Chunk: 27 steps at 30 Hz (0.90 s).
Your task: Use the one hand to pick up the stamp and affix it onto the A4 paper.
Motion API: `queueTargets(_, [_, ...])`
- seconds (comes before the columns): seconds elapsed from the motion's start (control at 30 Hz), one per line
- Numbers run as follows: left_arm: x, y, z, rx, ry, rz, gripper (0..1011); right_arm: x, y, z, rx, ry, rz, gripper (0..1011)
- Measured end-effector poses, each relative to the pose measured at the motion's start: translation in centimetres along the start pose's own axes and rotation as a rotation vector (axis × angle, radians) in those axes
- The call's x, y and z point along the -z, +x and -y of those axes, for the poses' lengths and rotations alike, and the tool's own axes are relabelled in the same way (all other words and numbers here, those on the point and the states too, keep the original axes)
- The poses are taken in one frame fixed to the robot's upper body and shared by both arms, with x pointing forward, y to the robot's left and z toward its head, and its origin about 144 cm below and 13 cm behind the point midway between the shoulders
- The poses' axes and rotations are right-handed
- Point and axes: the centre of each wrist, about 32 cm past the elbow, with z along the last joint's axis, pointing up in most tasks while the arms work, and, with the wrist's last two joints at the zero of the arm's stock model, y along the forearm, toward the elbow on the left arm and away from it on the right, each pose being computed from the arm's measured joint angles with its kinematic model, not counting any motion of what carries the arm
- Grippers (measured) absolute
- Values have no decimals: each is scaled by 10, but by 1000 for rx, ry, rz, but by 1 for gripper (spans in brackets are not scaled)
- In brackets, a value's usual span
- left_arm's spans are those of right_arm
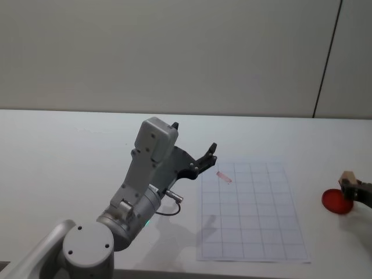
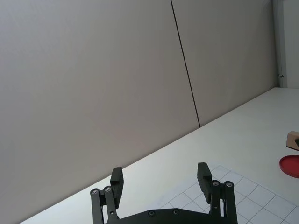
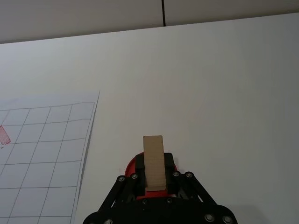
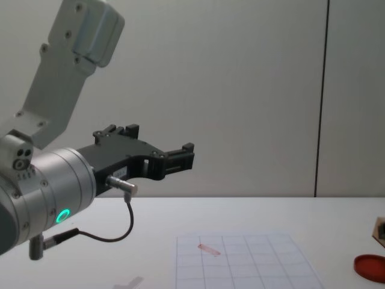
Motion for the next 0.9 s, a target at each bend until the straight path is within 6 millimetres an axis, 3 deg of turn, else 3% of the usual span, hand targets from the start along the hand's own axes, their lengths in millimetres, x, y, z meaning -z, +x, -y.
queueTargets(0.9, [0,0,0,0,0,0,1002,4,-4,-8,3,-40,-2,217])
